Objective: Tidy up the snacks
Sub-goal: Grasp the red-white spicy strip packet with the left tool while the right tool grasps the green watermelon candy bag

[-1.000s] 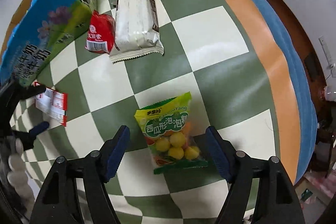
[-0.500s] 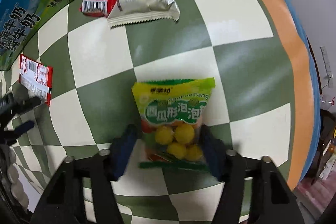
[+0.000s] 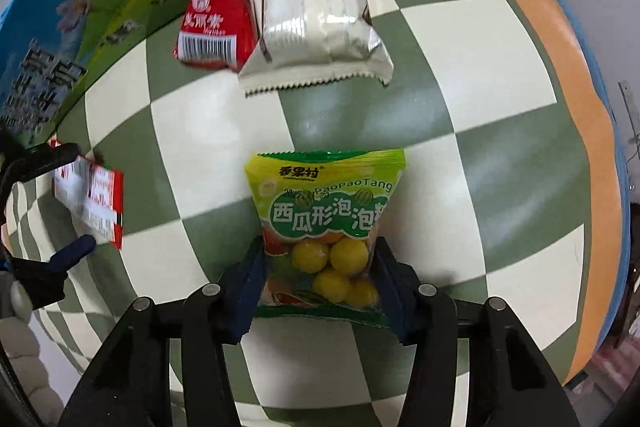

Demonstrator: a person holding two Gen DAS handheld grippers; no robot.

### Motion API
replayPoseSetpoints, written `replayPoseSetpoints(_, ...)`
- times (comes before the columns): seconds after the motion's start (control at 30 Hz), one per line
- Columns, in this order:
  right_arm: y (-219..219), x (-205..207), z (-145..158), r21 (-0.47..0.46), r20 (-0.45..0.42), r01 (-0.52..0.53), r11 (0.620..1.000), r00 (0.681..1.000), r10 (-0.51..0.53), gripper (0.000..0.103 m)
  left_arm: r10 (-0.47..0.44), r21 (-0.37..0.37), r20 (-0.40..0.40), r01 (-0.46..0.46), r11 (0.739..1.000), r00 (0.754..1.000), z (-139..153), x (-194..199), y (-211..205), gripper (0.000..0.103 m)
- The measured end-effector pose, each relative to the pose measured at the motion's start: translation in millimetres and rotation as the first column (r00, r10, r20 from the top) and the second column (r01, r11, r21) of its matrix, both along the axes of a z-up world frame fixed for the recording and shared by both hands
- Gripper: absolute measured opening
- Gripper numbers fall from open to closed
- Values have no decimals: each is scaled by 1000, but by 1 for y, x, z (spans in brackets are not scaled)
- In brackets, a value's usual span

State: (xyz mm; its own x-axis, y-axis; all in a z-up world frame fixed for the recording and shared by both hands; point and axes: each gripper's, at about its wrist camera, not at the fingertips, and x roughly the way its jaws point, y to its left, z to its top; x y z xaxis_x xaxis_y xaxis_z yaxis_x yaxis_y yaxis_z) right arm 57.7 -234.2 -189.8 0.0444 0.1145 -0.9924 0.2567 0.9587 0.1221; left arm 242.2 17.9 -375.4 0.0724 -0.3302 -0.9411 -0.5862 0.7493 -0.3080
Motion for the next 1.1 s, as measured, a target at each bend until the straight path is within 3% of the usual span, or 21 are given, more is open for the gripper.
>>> replayPoseSetpoints(0.2,4,-5,9,3,-19,-36,999,999,36,54,-184,146,-4,182,972,983,-1,-5,-28,90)
replayPoseSetpoints(0.3,9,0,24,22,-34,-66,998,997,67,54,-229,164,-28,231,959,973,-3,-20,-21,90)
replayPoseSetpoints(0.47,12,-6,20,57,-46,-76,995,996,79,56,-266,169,-87,278,946,960,-7,-46,-1,90)
replayPoseSetpoints(0.6,7,-9,17,106,-43,-46,993,998,50,65,-279,129,-33,281,951,960,10,-53,7,90)
replayPoseSetpoints(0.67,6,-6,16,117,-45,-33,993,998,38,67,-312,146,25,305,941,950,19,-42,0,90)
replayPoseSetpoints(0.8,0,2,17,106,-40,-28,994,999,32,67,-395,208,45,378,902,918,15,-12,-23,90)
replayPoseSetpoints(0.87,-2,3,20,82,-25,-46,996,999,48,66,-436,247,36,415,876,899,6,3,-37,83)
replayPoseSetpoints(0.93,1,8,24,58,-13,-63,996,998,64,62,-461,279,32,435,856,887,5,10,-47,56)
replayPoseSetpoints(1.03,7,5,32,51,-6,-90,995,996,90,59,-514,304,30,482,822,857,7,7,-65,47)
replayPoseSetpoints(1.1,15,5,32,66,-10,-107,992,994,108,59,-537,304,19,507,807,843,8,-4,-63,46)
